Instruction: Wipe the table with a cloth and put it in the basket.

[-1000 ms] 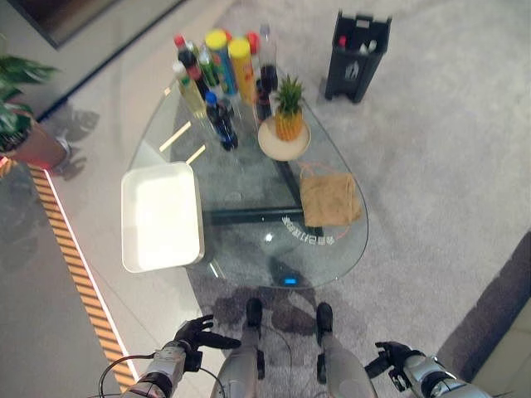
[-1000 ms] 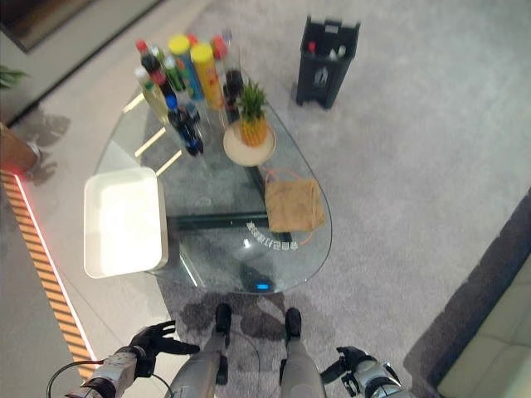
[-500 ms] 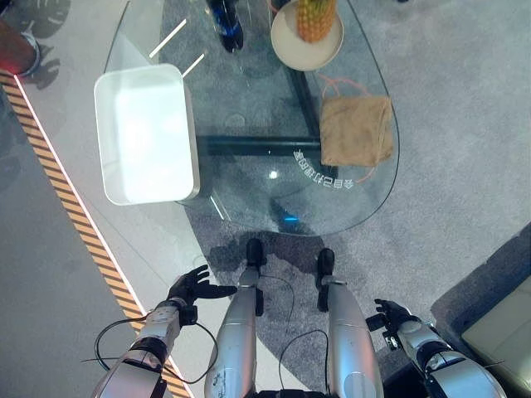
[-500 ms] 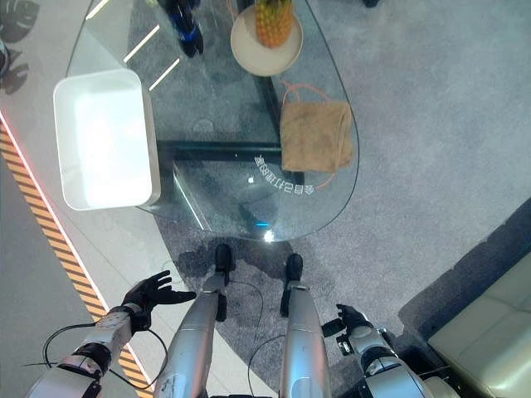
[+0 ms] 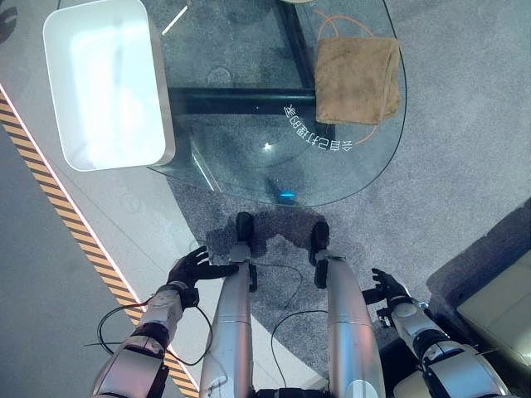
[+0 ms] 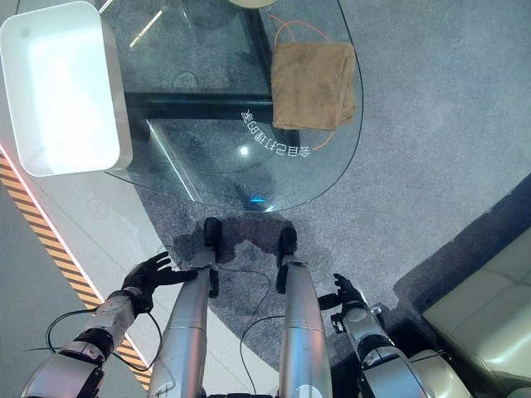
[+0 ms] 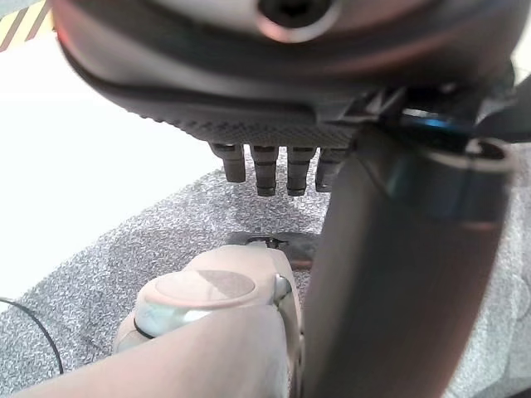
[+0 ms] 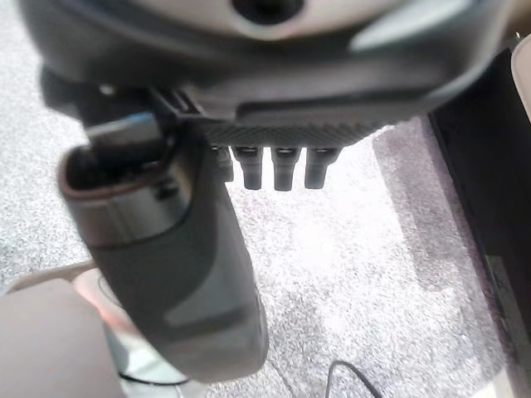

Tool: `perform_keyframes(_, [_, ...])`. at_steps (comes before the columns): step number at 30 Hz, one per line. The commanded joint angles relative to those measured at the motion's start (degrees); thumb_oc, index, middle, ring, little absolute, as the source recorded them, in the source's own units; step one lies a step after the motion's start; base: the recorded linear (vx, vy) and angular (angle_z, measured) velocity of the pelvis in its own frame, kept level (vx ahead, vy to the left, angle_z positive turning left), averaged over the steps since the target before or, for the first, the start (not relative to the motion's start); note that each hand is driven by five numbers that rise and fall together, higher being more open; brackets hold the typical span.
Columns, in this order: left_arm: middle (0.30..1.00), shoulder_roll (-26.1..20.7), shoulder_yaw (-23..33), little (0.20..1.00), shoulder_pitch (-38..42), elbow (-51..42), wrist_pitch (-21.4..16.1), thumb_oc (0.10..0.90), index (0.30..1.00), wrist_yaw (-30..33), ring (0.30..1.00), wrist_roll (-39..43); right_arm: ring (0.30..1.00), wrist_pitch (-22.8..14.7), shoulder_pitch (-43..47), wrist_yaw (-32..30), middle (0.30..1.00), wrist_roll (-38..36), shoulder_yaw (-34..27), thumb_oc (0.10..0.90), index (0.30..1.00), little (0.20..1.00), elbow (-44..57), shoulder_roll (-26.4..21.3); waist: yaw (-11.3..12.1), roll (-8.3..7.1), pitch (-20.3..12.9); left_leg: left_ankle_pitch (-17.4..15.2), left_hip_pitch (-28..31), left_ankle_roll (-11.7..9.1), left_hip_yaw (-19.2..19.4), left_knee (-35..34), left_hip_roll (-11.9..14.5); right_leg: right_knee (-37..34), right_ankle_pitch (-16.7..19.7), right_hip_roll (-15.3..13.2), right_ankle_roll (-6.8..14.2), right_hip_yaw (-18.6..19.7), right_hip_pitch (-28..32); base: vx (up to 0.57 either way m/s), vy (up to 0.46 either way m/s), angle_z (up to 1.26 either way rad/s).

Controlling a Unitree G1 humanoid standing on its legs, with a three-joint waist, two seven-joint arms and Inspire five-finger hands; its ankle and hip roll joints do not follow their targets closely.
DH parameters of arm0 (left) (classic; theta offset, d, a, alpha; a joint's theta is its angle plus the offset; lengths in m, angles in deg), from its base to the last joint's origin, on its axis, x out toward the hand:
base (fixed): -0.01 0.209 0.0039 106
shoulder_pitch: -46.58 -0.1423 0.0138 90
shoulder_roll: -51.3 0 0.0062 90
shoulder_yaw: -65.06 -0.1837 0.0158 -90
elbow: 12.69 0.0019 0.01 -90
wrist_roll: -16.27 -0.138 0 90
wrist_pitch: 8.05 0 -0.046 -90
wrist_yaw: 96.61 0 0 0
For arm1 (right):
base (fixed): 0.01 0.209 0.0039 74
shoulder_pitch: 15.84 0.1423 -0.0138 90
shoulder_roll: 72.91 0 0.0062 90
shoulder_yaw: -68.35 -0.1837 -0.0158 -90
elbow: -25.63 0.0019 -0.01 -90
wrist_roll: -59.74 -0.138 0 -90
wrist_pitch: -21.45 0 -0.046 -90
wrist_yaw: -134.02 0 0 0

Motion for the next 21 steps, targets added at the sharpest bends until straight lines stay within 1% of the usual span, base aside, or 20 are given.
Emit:
perform_keyframes(1, [0.900,0.81,-0.93,0.900,-5.42,0.57,0.29,0.800,0.900,1.93,0.900,-0.11,0.900,-2.43,-3.55,-3.37,0.900,-1.90,0.05,0.800,0.900,0.900,2.14,-3.35,-0.14,0.42,-0.01,-6.02,-3.00,3.72,2.68,10.47,-4.65,-2.23,3.12,3.50,-2.24,-1.76,0.25,0.04,-0.015,0.01])
perform_keyframes(3, [0.900,0.46,-0.89,0.900,-5.62,0.52,0.31,0.800,0.900,1.80,0.900,-0.22,0.900,-3.59,-3.28,-6.16,0.900,-1.23,-0.13,0.800,0.900,0.900,3.04,-3.70,-0.09,0.23,-0.01,-5.85,-2.88,3.49,2.73,10.08,-4.54,-2.87,3.32,3.45,-2.12,-1.96,0.45,0.04,-0.013,0.01])
perform_keyframes(5, [0.900,0.34,-0.89,0.900,-5.61,0.56,0.26,0.800,0.900,1.75,0.900,-0.27,0.900,-4.11,-3.05,-7.56,0.900,-1.28,-0.27,0.800,0.900,0.900,3.31,-3.86,-0.02,0.16,-0.01,-5.75,-2.90,3.49,2.75,9.88,-4.51,-3.09,3.35,3.42,-2.13,-2.07,0.50,0.00,0.000,0.00])
perform_keyframes(6, [0.900,0.02,-0.93,0.900,-5.55,0.62,0.24,0.800,0.900,1.64,0.900,-0.10,0.900,-4.82,-2.58,-9.59,0.900,-1.05,-0.59,0.800,0.900,0.900,3.60,-4.35,0.07,0.05,-0.01,-5.63,-2.98,3.52,2.75,9.60,-4.46,-3.40,3.39,3.40,-2.16,-2.21,0.52,0.00,0.000,0.00])
perform_keyframes(7, [0.900,-0.08,-0.95,0.900,-5.53,0.59,0.28,0.800,0.900,1.63,0.900,-0.10,0.900,-5.12,-2.43,-10.02,0.900,-1.05,-0.69,0.800,0.900,0.900,3.68,-4.54,0.09,0.01,-0.01,-5.60,-2.99,3.53,2.74,9.53,-4.44,-3.45,3.40,3.40,-2.16,-2.25,0.53,0.02,-0.038,0.03])
perform_keyframes(8, [0.900,-0.38,-1.14,0.900,-5.40,0.50,0.41,0.800,0.900,1.63,0.900,-0.09,0.900,-6.17,-1.77,-11.32,0.900,-1.67,-1.23,0.800,0.900,0.900,4.00,-5.37,0.17,-0.10,-0.01,-5.47,-3.05,3.49,2.69,9.31,-4.45,-3.69,3.57,3.39,-2.16,-2.36,0.53,0.02,-0.042,0.02])
perform_keyframes(11, [0.900,-1.18,-1.43,0.900,-5.76,0.10,0.39,0.800,0.900,1.44,0.900,-0.18,0.900,-7.90,-0.30,-13.95,0.900,-3.67,-3.64,0.800,0.900,0.900,7.25,-8.35,0.26,-0.43,-0.01,-5.41,-2.94,3.38,2.52,8.86,-4.52,-4.34,4.18,3.41,-2.06,-2.49,0.58,0.02,-0.057,0.02])
perform_keyframes(12, [0.900,-1.55,-1.33,0.900,-6.49,-0.09,0.14,0.800,0.900,1.17,0.900,-0.27,0.900,-8.28,0.11,-16.00,0.900,-4.05,-4.86,0.800,0.900,0.900,10.35,-9.88,0.24,-0.58,-0.01,-5.41,-2.89,3.36,2.55,8.78,-4.44,-4.49,4.50,3.40,-1.96,-2.47,0.56,0.02,-0.047,0.02])
perform_keyframes(14, [0.900,-1.87,-1.19,0.900,-7.28,-0.41,-0.06,0.800,0.900,1.10,0.900,-0.45,0.900,-8.69,0.65,-17.67,0.900,-4.40,-6.04,0.800,0.900,0.900,13.92,-11.64,0.22,-0.81,-0.01,-5.42,-2.80,3.34,2.65,8.60,-4.36,-4.98,4.80,3.41,-1.87,-2.49,0.69,0.01,-0.019,0.01])
perform_keyframes(17, [0.900,-2.49,-1.13,0.900,-8.34,-0.35,-0.87,0.800,0.900,0.96,0.900,-0.68,0.900,-11.15,3.15,-19.76,0.900,-6.76,-7.95,0.800,0.900,0.900,19.38,-16.04,0.36,-1.33,-0.01,-5.37,-2.56,3.41,2.76,7.89,-4.21,-5.94,5.23,3.27,-1.78,-2.87,0.93,0.01,-0.025,0.01])
perform_keyframes(19, [0.900,-2.64,-1.14,0.900,-8.59,-0.18,-1.24,0.800,0.900,0.79,0.900,-0.70,0.900,-11.81,5.00,-20.27,0.900,-7.52,-8.41,0.800,0.900,0.900,21.86,-17.95,0.43,-1.45,-0.01,-5.33,-2.62,3.30,2.69,7.72,-4.22,-6.28,5.45,3.19,-1.73,-3.05,0.94,0.00,0.000,0.00])
perform_keyframes(20, [0.900,-2.76,-1.30,0.900,-8.58,-0.13,-1.37,0.800,0.900,0.66,0.900,-0.57,0.900,-11.41,6.73,-21.15,0.900,-7.83,-8.24,0.800,0.900,0.900,23.75,-19.26,0.53,-1.43,-0.01,-5.31,-2.53,3.25,2.71,7.55,-4.17,-6.41,5.49,3.11,-1.70,-3.15,0.99,0.07,-0.007,0.02])
perform_keyframes(21, [0.900,-2.75,-1.57,0.900,-8.90,-0.03,-1.45,0.800,0.900,0.58,0.900,-0.44,0.900,-11.78,7.42,-21.84,0.900,-7.88,-7.88,0.800,0.900,0.900,24.62,-20.00,0.66,-1.32,-0.01,-7.22,-1.39,3.08,2.60,8.10,-4.09,-5.66,3.80,3.22,-1.32,-2.94,1.94,0.07,0.000,0.02])
